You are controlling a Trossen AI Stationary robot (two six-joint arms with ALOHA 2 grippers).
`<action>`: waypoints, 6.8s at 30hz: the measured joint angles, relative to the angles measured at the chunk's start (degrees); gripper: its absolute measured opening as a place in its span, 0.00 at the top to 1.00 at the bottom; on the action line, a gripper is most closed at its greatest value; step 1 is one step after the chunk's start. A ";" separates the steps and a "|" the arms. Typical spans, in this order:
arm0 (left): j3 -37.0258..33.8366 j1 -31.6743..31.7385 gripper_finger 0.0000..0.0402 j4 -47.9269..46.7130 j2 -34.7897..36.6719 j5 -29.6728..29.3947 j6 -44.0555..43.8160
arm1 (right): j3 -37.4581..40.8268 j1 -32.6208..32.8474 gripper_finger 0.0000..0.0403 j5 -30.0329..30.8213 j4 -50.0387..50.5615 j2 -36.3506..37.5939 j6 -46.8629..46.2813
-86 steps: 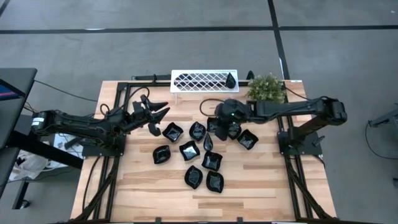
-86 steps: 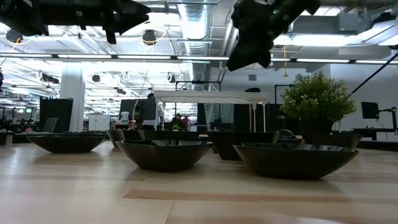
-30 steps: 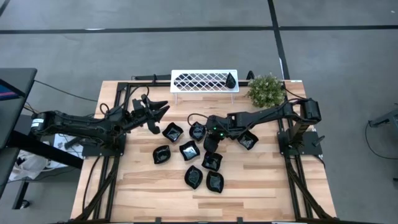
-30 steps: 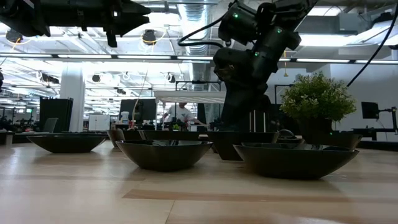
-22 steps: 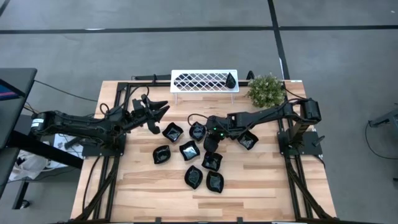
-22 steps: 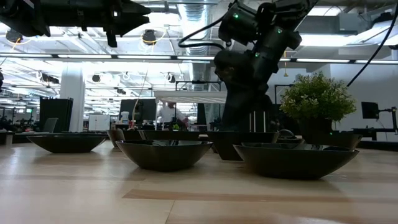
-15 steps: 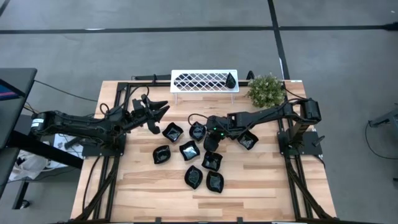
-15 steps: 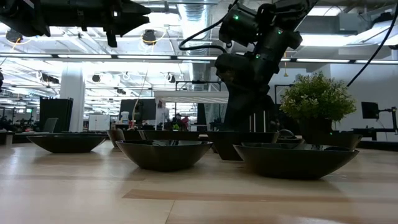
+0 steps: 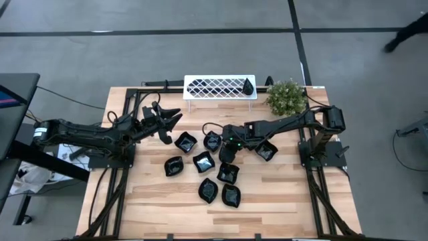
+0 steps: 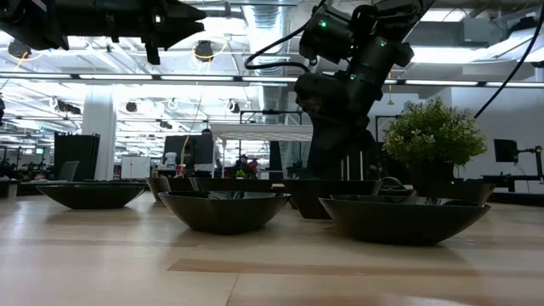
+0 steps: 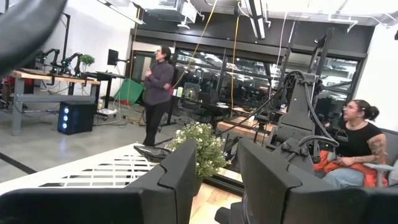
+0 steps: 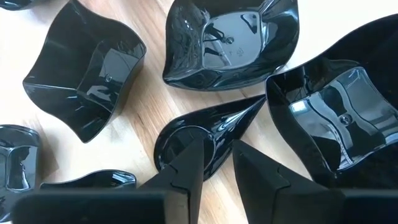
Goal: Pick & Place Mini shaped plates
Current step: Stack the drop shaped plate on top of the drop shaped plate on the shelf
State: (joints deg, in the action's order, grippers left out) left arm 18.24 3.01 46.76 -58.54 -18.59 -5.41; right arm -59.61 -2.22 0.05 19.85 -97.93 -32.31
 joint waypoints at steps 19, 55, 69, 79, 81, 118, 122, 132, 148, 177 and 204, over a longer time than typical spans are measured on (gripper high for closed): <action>0.00 -0.02 0.70 0.00 0.00 0.00 0.00 | 0.13 0.22 0.55 1.90 0.15 -1.81 -3.78; 0.00 0.00 0.70 0.17 0.00 0.00 0.00 | 0.02 0.31 0.70 1.27 -1.49 -5.35 -5.20; 0.00 -0.01 0.70 0.17 0.00 0.00 0.00 | 0.02 0.31 0.81 1.25 -0.32 -5.31 -4.79; 0.00 0.00 0.70 0.18 0.00 0.00 0.00 | 0.02 0.31 0.85 1.25 -0.34 -5.31 -4.01; 0.00 -0.01 0.70 0.19 0.00 -0.01 -0.01 | 0.02 0.31 0.86 1.22 -0.34 -5.31 -3.72; 0.00 0.00 0.70 0.20 0.00 0.00 0.00 | 0.00 1.44 0.77 0.17 1.74 -0.72 -2.24; 0.00 -0.01 0.70 0.20 0.00 0.00 0.00 | 0.00 1.38 0.68 0.42 1.59 -0.72 -2.22; 0.00 0.00 0.70 0.20 0.00 0.00 0.00 | 0.00 1.40 0.60 4.19 1.54 -0.72 -2.15; 0.00 -0.01 0.70 0.20 0.00 0.00 0.00 | 0.00 1.45 0.65 4.72 1.85 -0.74 -1.65; 0.00 -0.02 0.70 0.17 0.00 0.01 -0.02 | 0.15 3.78 0.67 10.38 3.42 -2.60 -5.58; 0.00 -0.02 0.70 0.39 0.00 0.42 -0.02 | 0.07 3.54 0.87 8.96 1.98 -5.29 -6.15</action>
State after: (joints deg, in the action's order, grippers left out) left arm 18.24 2.98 47.16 -58.54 -18.17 -5.43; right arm -59.55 1.32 9.02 21.82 -103.22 -38.46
